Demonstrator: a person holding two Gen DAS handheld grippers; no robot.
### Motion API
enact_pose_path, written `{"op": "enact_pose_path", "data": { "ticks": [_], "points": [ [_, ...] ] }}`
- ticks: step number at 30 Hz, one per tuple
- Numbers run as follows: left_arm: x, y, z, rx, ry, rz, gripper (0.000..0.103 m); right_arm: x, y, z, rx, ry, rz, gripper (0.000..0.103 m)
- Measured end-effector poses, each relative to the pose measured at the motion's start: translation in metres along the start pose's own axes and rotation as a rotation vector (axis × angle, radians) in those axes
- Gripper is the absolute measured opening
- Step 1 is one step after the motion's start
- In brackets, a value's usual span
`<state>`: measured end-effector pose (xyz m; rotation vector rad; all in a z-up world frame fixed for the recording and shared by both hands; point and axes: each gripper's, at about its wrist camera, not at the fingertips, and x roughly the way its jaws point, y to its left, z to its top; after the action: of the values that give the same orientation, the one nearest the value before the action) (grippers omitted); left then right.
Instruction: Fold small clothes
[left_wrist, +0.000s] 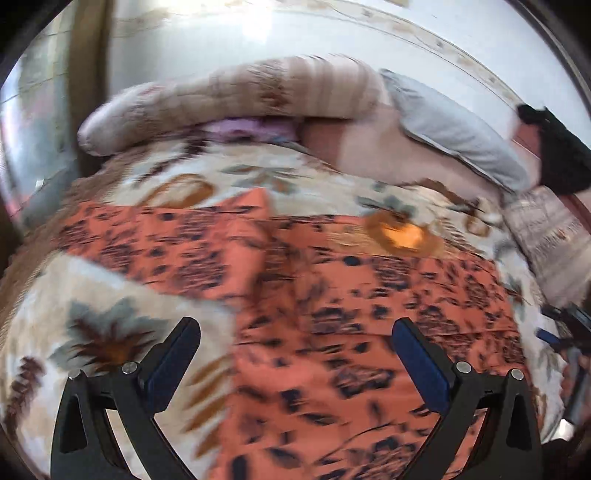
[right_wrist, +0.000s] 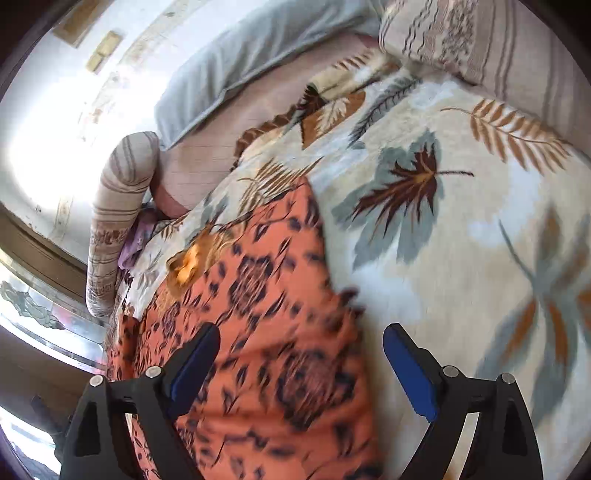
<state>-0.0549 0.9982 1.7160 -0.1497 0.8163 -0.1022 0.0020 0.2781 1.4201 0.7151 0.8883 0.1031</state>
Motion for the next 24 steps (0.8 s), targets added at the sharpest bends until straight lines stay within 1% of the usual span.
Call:
{"op": "enact_pose_path", "data": {
  "ticks": [1,3,4,5,6,7,8,9,10,11,12,13,14,15,16,17,18,19,20,21,22,23,24],
  "points": [
    [0.009,-0.026,-0.004,0.015,0.018,-0.030,0.103,0.013,-0.004,0.014,-0.013,0.028,0.006,0.091],
    [-0.010,-0.023,0.010,0.046,0.057,-0.056,0.103,0.036,-0.006,0.031,-0.024,0.077,0.021,0.090],
    [-0.030,-0.023,0.021,0.055,0.073,-0.058,0.103,0.046,-0.007,0.038,-0.027,0.096,0.023,0.087],
    [-0.005,-0.035,0.005,0.060,0.085,-0.057,0.103,0.056,-0.007,0.043,-0.034,0.112,0.020,0.085],
    [-0.006,-0.030,-0.003,0.063,0.094,-0.051,0.103,0.066,-0.008,0.045,-0.035,0.135,0.027,0.078],
    [-0.026,-0.026,0.006,0.066,0.106,-0.042,0.103,0.076,-0.007,0.046,-0.043,0.161,0.031,0.076],
    [-0.052,-0.020,0.017,0.069,0.123,-0.029,0.103,0.085,-0.005,0.044,-0.076,0.194,0.022,0.076],
    [-0.069,-0.013,0.022,0.071,0.131,-0.022,0.103,0.088,-0.001,0.042,-0.123,0.205,0.009,0.075],
    [-0.055,-0.005,0.004,0.073,0.141,-0.013,0.103,0.092,0.008,0.039,-0.194,0.216,-0.023,0.059],
    [-0.082,0.003,0.013,0.076,0.149,-0.005,0.103,0.094,0.012,0.037,-0.232,0.233,-0.055,0.041],
    [-0.113,0.011,0.022,0.076,0.152,-0.003,0.103,0.096,0.016,0.036,-0.265,0.247,-0.087,0.013],
    [-0.121,0.011,0.020,0.075,0.150,-0.003,0.103,0.095,0.021,0.037,-0.301,0.236,-0.129,0.012],
    [-0.157,0.018,0.033,0.074,0.137,-0.002,0.103,0.092,0.026,0.037,-0.344,0.209,-0.190,0.011],
    [-0.168,0.018,0.030,0.072,0.111,-0.001,0.103,0.089,0.030,0.037,-0.377,0.174,-0.251,0.007],
    [-0.191,0.025,0.034,0.069,0.086,-0.004,0.103,0.088,0.030,0.038,-0.387,0.156,-0.295,0.007],
    [-0.229,0.034,0.042,0.066,0.063,-0.011,0.103,0.091,0.026,0.037,-0.373,0.165,-0.310,0.007],
    [-0.252,0.046,0.067,0.065,0.066,-0.004,0.103,0.095,0.021,0.036,-0.353,0.180,-0.309,0.007],
    [-0.254,0.042,0.093,0.080,0.098,0.013,0.103,0.094,0.018,0.036,-0.325,0.170,-0.286,0.008],
    [-0.271,0.046,0.094,0.104,0.155,0.040,0.103,0.089,0.014,0.039,-0.272,0.136,-0.240,0.008],
    [-0.239,0.044,0.077,0.114,0.193,0.059,0.103,0.083,0.011,0.043,-0.213,0.093,-0.187,0.013],
    [-0.239,0.044,0.064,0.122,0.221,0.086,0.103,0.078,0.008,0.049,-0.137,0.048,-0.118,0.036],
    [-0.244,0.047,0.064,0.133,0.209,0.096,0.103,0.079,0.009,0.054,-0.100,0.035,-0.088,0.061],
    [-0.280,0.051,0.074,0.138,0.191,0.096,0.103,0.083,0.009,0.059,-0.054,0.030,-0.060,0.103]
  ]
}}
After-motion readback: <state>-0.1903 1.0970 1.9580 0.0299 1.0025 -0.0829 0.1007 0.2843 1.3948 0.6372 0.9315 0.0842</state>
